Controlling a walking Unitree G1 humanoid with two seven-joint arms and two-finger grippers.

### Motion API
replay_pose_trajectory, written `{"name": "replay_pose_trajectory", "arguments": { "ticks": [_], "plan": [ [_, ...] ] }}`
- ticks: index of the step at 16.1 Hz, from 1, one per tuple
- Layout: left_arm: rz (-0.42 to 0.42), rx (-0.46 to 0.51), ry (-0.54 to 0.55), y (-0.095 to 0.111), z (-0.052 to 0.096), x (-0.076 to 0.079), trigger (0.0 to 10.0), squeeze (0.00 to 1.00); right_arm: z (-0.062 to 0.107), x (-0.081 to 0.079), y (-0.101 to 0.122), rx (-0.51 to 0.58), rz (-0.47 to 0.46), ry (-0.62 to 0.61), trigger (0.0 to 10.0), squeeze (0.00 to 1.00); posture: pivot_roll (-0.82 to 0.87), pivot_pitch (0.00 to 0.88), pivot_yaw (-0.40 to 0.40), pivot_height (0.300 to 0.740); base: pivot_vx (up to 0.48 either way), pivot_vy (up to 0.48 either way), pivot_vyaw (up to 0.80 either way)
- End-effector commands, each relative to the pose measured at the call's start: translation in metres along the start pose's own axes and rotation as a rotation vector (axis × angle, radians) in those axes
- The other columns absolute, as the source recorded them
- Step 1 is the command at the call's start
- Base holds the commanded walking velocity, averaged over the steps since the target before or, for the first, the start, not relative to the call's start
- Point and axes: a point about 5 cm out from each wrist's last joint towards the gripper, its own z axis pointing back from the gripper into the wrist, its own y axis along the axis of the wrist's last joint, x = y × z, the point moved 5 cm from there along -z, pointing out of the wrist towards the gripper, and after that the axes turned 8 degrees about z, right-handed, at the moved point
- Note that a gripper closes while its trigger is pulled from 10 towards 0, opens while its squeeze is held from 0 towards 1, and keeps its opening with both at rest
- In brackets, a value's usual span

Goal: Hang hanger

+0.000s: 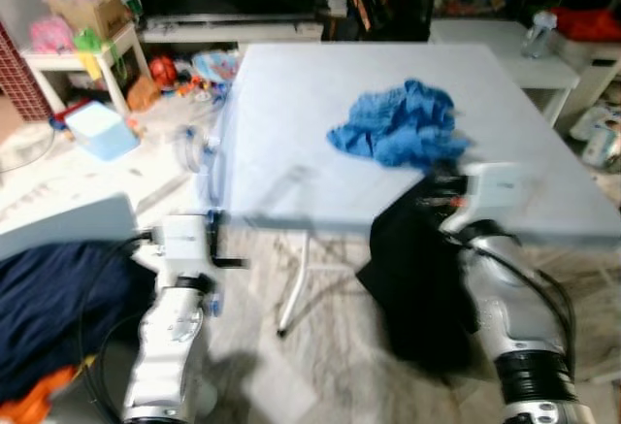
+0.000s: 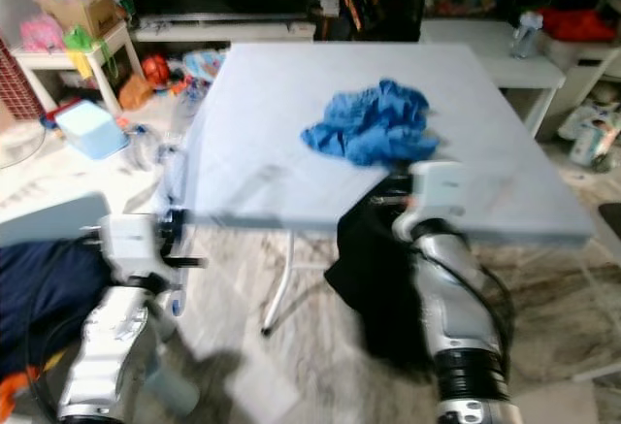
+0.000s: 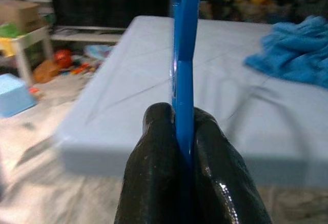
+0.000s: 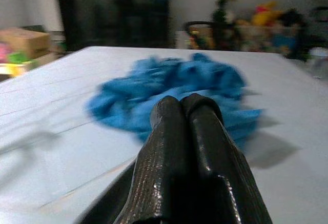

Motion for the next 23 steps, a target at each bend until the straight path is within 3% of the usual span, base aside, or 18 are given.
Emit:
{"name": "replay_pose_trajectory", "arguments": {
  "ticks": [1, 6, 9, 12, 17, 19, 20, 21, 23],
  "plan": [
    [-0.031, 0.011, 0.001, 0.007, -0.003, -0.007, 10.0, 0.0, -0.007, -0.004, 0.018, 0.062, -0.013, -0.001, 10.0, 0.0, -0.09, 0.0, -0.022, 0.74, 0.48, 0.0, 0.0],
    [-0.017, 0.007, -0.025, 0.005, 0.0, 0.001, 10.0, 0.0, -0.01, -0.009, 0.019, 0.065, -0.026, 0.006, 10.0, 0.0, -0.08, 0.0, -0.028, 0.74, 0.469, 0.0, 0.0],
    [-0.006, 0.019, -0.028, 0.008, -0.003, 0.002, 10.0, 0.0, -0.018, -0.004, 0.028, 0.088, -0.019, 0.001, 10.0, 0.0, -0.08, 0.0, -0.03, 0.74, 0.47, 0.0, 0.0],
    [-0.011, 0.03, -0.033, 0.012, -0.004, 0.005, 10.0, 0.0, -0.023, 0.003, 0.032, 0.095, -0.02, -0.014, 10.0, 0.0, -0.08, 0.0, -0.035, 0.74, 0.0, 0.0, 0.0],
    [-0.014, 0.014, -0.042, 0.01, -0.003, 0.009, 10.0, 0.0, -0.022, -0.004, 0.027, 0.088, -0.023, 0.0, 10.0, 0.0, -0.07, 0.0, -0.034, 0.74, 0.0, 0.0, 0.0],
    [-0.016, 0.014, -0.04, 0.011, -0.004, 0.008, 10.0, 0.0, -0.026, -0.003, 0.025, 0.069, -0.066, -0.009, 10.0, 0.0, -0.07, 0.0, -0.034, 0.74, 0.0, 0.0, 0.0],
    [-0.017, 0.014, -0.038, 0.012, -0.004, 0.007, 10.0, 0.0, -0.03, -0.005, 0.027, 0.068, -0.104, -0.002, 10.0, 0.0, -0.07, 0.0, -0.033, 0.74, 0.0, 0.0, 0.0],
    [-0.018, 0.012, -0.04, 0.011, -0.006, 0.008, 10.0, 0.0, -0.058, -0.021, 0.055, 0.099, -0.172, 0.064, 10.0, 0.0, -0.07, 0.0, -0.033, 0.74, 0.0, 0.0, 0.0],
    [-0.017, 0.01, -0.046, 0.011, -0.008, 0.011, 10.0, 0.0, -0.082, -0.028, 0.084, 0.121, -0.259, 0.084, 10.0, 0.0, -0.07, 0.0, -0.039, 0.74, 0.0, 0.0, 0.0]
  ]
}}
